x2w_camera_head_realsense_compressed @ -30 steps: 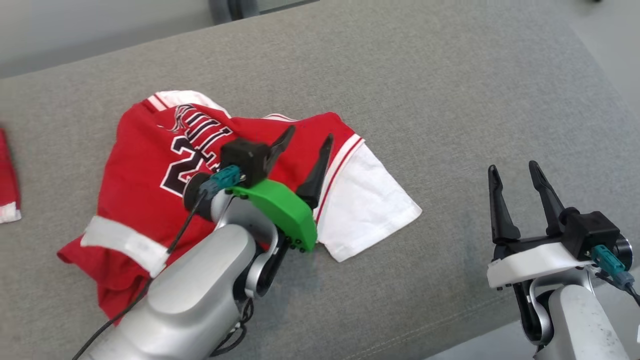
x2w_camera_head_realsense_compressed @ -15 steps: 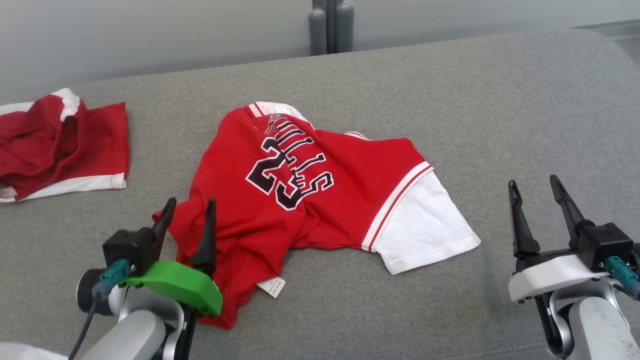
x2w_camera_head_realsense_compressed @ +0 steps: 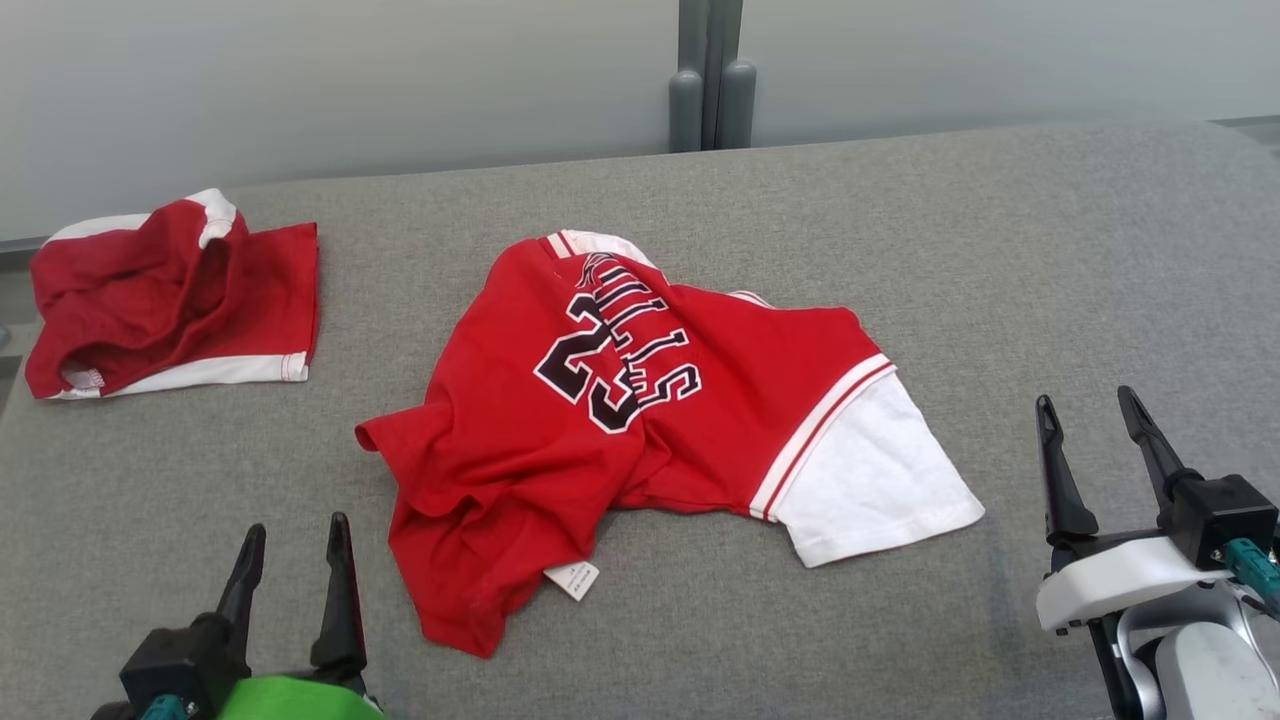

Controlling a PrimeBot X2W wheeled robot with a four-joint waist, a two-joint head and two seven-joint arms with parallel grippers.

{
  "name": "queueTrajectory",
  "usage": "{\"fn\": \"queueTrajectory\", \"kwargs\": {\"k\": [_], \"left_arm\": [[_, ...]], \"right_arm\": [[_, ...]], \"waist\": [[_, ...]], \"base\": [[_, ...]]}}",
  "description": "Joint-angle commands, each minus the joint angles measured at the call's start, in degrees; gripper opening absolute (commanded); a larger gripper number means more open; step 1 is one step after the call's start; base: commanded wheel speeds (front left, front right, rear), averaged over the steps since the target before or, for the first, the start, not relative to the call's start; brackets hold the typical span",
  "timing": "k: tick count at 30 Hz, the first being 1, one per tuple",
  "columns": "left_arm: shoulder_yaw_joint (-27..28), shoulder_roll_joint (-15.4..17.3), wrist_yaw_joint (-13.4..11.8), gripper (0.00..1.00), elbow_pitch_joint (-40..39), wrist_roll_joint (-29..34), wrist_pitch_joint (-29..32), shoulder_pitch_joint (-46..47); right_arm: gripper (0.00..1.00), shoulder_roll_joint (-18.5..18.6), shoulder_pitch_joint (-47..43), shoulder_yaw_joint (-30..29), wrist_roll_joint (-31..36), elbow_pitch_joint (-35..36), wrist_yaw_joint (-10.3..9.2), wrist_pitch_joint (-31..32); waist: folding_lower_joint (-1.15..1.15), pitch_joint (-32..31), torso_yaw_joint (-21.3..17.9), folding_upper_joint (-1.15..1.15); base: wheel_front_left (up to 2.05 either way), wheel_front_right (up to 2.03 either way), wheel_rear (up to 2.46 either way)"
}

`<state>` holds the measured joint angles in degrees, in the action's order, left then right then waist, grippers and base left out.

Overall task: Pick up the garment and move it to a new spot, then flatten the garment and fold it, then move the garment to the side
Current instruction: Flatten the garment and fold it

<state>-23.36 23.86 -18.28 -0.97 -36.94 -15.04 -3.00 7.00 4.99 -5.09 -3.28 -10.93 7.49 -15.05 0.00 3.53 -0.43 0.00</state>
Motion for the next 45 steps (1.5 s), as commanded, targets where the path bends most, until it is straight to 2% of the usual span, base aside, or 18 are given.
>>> {"fn": "queueTrajectory", "kwargs": {"k": [1,6,17,23,32,45], "left_arm": [[1.0,-0.4,0.4,1.00,0.1,1.1,-0.2,-1.6],[5.9,-2.7,3.6,1.00,0.4,5.9,-0.2,-6.4],[15.3,-9.5,16.2,1.00,5.5,13.2,-0.2,-8.9],[20.9,-12.0,20.8,1.00,7.7,16.6,-0.2,-8.2],[25.2,-15.2,23.7,1.00,8.3,20.4,-0.2,-8.3],[26.9,-17.4,25.6,1.00,9.6,22.6,-0.2,-7.5]], "right_arm": [[1.00,0.2,-0.7,-0.2,0.4,-0.2,0.01,-0.2],[1.00,0.2,-1.8,-0.8,0.3,-1.3,0.01,-0.2],[1.00,-0.9,-3.8,-0.3,0.0,-3.4,0.01,-0.2],[1.00,-1.0,-3.3,0.6,-0.4,-4.4,0.01,-0.2],[1.00,-1.4,-3.0,0.9,-0.3,-4.5,0.01,-0.2],[1.00,-1.6,-2.5,1.1,-0.6,-4.1,0.01,-0.2]], "waist": [[0.00,-0.5,-0.1,0.00],[0.00,-1.9,-0.3,0.00],[0.00,-2.7,-0.1,0.00],[0.00,-2.9,-0.6,0.00],[0.00,-3.2,-1.3,0.00],[0.00,-2.5,-1.0,0.00]], "base": [[0.00,0.00,0.00],[0.00,0.00,0.00],[0.00,0.00,0.00],[0.00,0.00,0.00],[0.00,0.00,0.00],[0.00,0.00,0.00]]}}
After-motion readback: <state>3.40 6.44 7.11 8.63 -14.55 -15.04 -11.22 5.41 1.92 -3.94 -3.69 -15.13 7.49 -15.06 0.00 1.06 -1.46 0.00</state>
